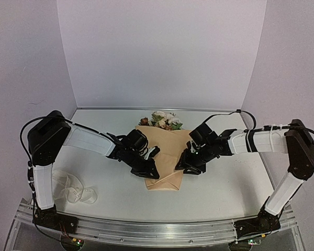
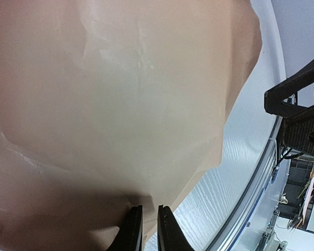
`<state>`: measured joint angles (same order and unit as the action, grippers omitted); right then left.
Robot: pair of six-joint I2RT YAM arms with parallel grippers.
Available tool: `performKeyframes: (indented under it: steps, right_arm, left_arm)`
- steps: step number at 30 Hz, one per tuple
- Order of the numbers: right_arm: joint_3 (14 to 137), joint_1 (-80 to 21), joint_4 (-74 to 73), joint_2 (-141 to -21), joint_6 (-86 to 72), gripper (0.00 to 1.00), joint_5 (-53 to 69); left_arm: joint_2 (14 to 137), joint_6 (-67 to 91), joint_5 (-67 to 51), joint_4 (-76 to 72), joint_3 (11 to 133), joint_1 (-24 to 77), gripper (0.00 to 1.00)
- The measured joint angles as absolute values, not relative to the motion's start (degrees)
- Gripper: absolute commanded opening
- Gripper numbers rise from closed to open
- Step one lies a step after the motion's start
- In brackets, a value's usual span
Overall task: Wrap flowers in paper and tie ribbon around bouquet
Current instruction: Adjust the folded bouquet at the center of the board, then press the fold line of the folded bouquet.
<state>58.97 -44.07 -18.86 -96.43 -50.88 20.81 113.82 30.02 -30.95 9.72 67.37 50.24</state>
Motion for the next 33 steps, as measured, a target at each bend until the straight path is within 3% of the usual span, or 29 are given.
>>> performKeyframes:
  steps: [6, 10, 33]
  right_arm:
    - [62.6, -44.1, -17.0, -98.4, -52.5, 0.22, 21.3]
    - [63.4, -44.2, -13.1, -101.4, -54.1, 0.17, 21.6]
    - [58.0, -44.5, -5.8, -106.9, -57.3, 0.15, 21.3]
  left_arm:
    - [113.9, 30.1, -31.4, 9.4, 67.5, 50.2, 0.12]
    - [113.9, 30.1, -31.4, 9.4, 67.5, 50.2, 0.12]
    - [108.9, 30.4, -31.4, 8.9, 60.3, 50.3, 0.12]
